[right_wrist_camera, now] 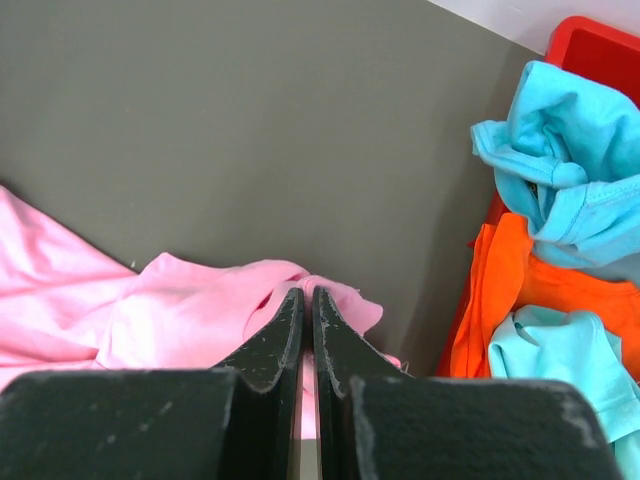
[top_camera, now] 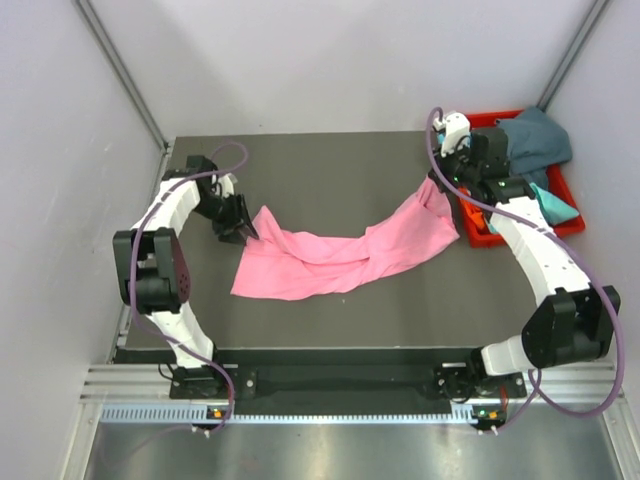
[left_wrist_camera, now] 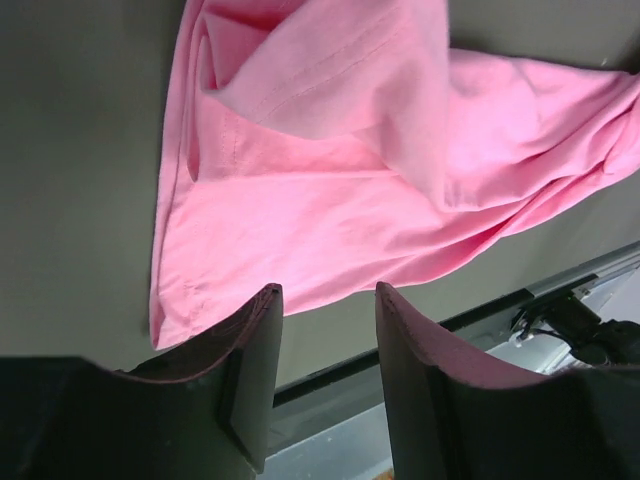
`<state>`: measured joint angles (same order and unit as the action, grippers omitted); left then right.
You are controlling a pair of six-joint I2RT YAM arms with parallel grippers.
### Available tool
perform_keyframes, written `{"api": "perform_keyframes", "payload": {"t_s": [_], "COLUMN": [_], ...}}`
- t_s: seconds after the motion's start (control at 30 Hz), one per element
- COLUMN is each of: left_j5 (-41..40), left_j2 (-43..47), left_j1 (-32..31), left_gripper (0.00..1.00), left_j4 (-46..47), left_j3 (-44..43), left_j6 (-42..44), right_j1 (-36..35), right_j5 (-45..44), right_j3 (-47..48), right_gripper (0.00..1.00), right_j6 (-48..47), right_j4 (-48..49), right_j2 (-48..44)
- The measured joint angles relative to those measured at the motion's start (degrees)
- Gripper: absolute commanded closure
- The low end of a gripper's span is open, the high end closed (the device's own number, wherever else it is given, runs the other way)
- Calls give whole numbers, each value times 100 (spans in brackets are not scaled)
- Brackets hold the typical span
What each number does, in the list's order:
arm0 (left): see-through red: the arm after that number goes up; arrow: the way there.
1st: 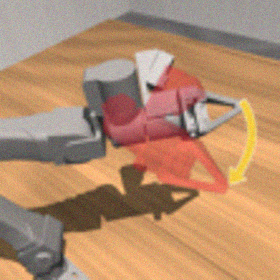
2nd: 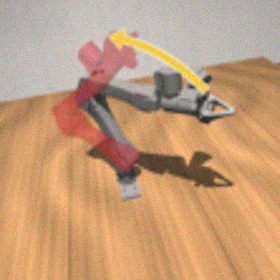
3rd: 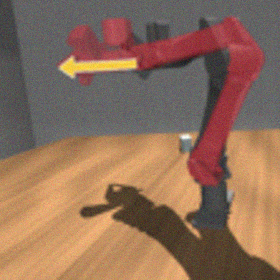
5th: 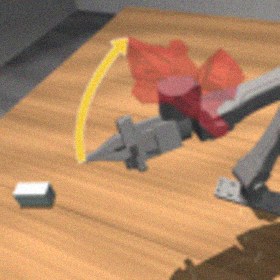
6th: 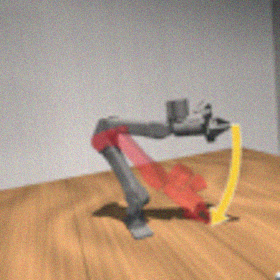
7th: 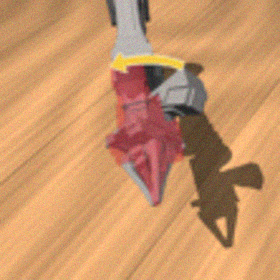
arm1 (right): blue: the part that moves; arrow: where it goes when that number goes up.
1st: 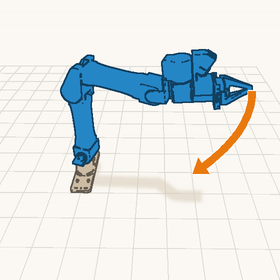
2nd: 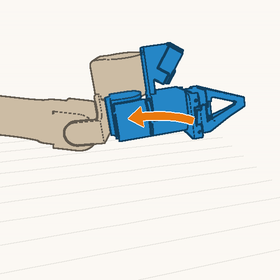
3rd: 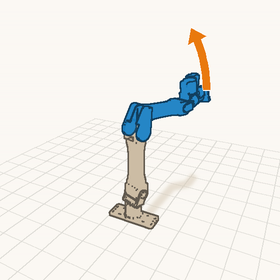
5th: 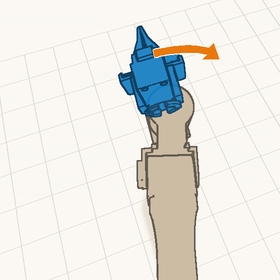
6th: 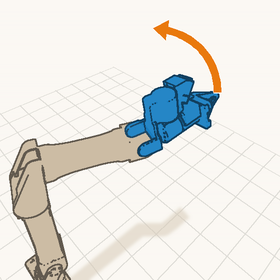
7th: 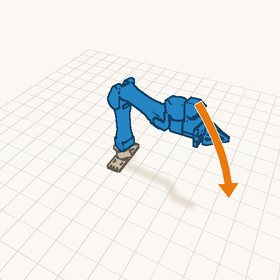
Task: Fold and stack the t-shirts
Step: Flatten the tshirt out
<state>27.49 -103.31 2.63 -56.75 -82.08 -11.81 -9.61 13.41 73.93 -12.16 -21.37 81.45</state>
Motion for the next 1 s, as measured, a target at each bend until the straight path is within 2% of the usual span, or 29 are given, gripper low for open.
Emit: {"api": "perform_keyframes", "payload": {"t_s": [0.57, 1.0], "left_j5": [94, 116], "left_j2": [-1187, -1611], "left_j1": [498, 503], "left_gripper": [60, 66], "left_j4": [72, 116], "left_j3": [-188, -452], "left_j6": [-162, -160], "right_j1": [-2, -2], "right_j5": [-31, -76], "right_j3": [-114, -118], "right_gripper": [100, 100], "right_j6": [24, 20], "right_j4": [-11, -7], "right_j2": [-153, -155]}}
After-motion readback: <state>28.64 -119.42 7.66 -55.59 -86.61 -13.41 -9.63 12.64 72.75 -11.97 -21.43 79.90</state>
